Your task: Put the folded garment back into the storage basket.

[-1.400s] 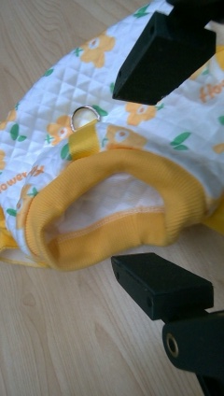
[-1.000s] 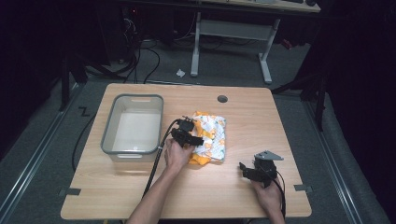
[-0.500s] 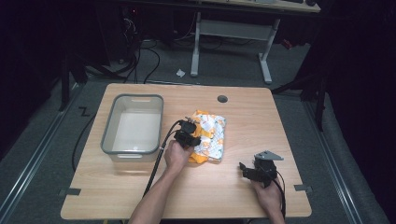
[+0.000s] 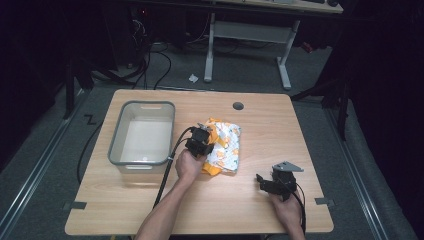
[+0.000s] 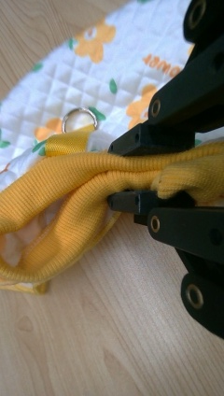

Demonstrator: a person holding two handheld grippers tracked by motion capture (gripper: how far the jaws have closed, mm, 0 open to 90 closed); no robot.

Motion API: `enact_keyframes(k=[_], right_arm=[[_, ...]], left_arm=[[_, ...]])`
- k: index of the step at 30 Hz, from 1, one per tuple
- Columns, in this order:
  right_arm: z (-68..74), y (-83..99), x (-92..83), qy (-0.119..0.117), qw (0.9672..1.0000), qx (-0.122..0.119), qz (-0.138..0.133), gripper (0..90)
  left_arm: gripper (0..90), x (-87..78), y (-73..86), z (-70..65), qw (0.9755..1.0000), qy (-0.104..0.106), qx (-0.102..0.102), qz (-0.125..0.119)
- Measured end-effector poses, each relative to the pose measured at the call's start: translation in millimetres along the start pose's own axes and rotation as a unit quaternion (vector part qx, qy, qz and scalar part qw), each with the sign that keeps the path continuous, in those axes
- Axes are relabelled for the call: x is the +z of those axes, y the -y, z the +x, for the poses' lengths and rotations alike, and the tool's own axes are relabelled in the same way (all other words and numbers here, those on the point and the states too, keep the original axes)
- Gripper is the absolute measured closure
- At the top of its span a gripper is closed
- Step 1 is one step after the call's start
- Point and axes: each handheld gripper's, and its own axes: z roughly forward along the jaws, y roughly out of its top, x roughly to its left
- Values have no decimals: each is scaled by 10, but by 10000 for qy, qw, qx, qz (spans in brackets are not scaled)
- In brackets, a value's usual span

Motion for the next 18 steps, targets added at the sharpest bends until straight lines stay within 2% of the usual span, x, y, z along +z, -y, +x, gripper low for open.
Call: enact_keyframes(k=[9, 18], right_arm=[[0, 0, 0, 1, 10000, 1, 0, 269], [0, 0, 0, -1, 10000, 1, -1, 269]], left_arm=[[765, -307, -74, -78, 9987, 187, 263, -386], [768, -595, -98, -104, 9966, 314, 375, -669]])
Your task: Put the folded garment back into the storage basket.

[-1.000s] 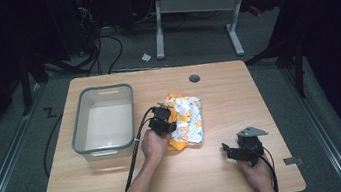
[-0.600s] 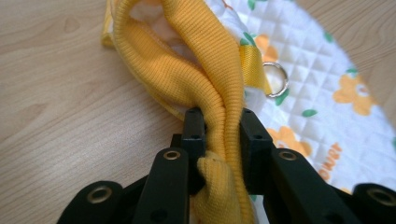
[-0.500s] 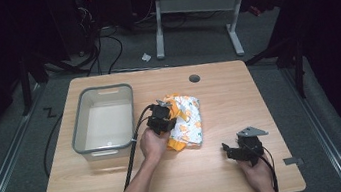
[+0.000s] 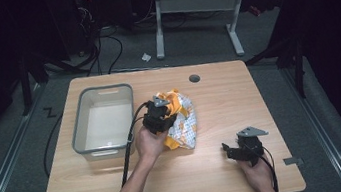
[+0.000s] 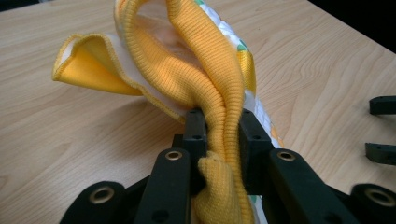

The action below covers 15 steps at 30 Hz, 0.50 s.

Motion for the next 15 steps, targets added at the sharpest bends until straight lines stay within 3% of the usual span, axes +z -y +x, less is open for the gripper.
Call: enact_keyframes(k=[9, 15], right_arm=[[0, 0, 0, 0, 10000, 1, 0, 269], [0, 0, 0, -1, 10000, 2, 0, 269]], left_arm=[[768, -253, -17, 31, 9997, 38, 19, -221], [768, -348, -18, 67, 9997, 96, 24, -220]])
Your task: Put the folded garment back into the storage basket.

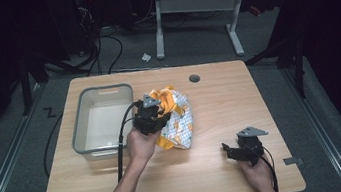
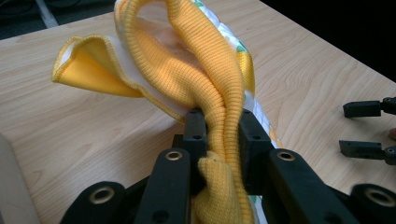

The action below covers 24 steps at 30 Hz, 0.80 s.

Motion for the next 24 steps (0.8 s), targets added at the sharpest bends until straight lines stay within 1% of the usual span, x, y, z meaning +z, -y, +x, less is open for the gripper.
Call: enact_keyframes(k=[3, 5, 6, 8, 13, 19, 24], right_arm=[[0, 0, 0, 1, 10000, 0, 0, 269], [0, 0, 0, 0, 10000, -1, 0, 269], [0, 0, 0, 0, 10000, 0, -1, 269], [0, 0, 0, 0, 10000, -1, -1, 269], [0, 1, 0, 1, 10000, 1, 1, 269], [0, 1, -1, 0, 10000, -2, 0, 269], [0, 1, 0, 1, 10000, -2, -1, 269]], left_arm=[[768, -45, -26, 16, 10000, 15, 26, 11], [768, -90, -58, 26, 10000, 19, 39, -35], [768, -117, -70, 35, 10000, 41, 14, -85], [768, -168, -89, 59, 9999, 81, -18, -111], [768, -280, -104, 110, 9998, 60, -58, -181], [768, -388, -97, 189, 9995, 73, -177, -269], [768, -473, -108, 240, 9993, 61, -206, -312]])
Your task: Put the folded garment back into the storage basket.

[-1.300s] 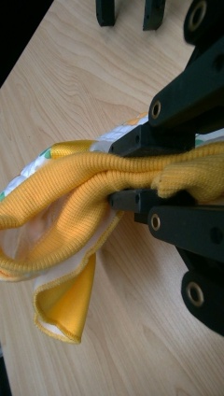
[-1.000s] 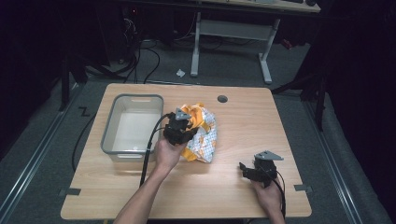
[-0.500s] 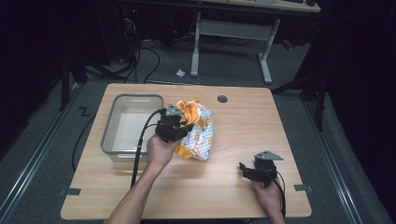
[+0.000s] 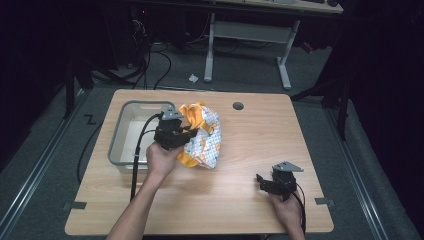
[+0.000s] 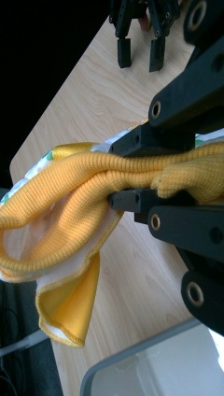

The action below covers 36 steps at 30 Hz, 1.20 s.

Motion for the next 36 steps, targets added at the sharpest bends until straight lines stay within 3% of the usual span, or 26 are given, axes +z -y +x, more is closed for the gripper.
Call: enact_keyframes(k=[13, 36], right_arm=[[0, 0, 0, 0, 10000, 3, 2, 269], [0, 0, 0, 0, 10000, 2, 1, 268]], left_arm=[[768, -225, 6, 171, 9997, -33, -210, -137], [768, -585, 13, 468, 9981, -287, -451, -319]])
